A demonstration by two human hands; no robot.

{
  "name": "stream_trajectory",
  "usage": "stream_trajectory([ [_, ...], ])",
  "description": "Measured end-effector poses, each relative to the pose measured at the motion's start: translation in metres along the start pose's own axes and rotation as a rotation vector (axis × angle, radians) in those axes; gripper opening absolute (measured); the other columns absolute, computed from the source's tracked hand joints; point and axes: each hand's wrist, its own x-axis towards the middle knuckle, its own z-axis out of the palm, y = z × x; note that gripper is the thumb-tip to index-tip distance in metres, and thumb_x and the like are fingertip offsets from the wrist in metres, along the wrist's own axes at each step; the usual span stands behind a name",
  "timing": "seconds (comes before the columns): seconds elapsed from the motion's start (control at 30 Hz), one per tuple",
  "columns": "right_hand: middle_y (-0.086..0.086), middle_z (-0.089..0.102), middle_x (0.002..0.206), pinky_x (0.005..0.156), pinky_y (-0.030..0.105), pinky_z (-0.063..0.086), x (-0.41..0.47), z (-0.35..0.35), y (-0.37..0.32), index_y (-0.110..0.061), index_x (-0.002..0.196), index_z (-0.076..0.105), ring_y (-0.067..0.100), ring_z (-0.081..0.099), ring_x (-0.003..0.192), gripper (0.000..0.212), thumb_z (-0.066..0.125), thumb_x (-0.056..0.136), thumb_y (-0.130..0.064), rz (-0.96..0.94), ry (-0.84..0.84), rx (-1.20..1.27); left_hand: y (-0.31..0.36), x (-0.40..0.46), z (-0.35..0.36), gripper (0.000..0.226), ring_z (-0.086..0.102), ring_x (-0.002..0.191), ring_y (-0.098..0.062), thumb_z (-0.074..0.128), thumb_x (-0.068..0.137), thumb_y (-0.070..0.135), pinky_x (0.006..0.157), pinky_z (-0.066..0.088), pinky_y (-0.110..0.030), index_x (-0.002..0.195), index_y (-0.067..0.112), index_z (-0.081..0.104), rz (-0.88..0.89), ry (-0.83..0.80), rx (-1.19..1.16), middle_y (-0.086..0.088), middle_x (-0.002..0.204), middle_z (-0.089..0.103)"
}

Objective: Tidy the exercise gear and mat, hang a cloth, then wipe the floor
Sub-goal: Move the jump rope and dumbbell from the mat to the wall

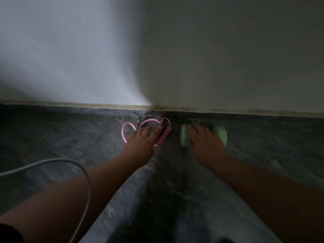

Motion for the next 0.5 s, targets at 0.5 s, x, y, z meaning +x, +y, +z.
stream_trajectory([
  [0.5,0.014,0.043,0.15,0.107,0.049,0.04,-0.193,-0.404,-0.135,-0.014,0.144,0.043,0.033,0.038,0.14,0.065,0.054,0.084,-0.036,-0.103,0.086,0.108,0.052,-0.242,-0.4,0.064,0.02,0.148,-0.027,0.049,0.093,0.041,0.12,0.014,-0.049,0.15,0.025,0.024,-0.176,0.103,-0.117,-0.007,0.159,0.028],
])
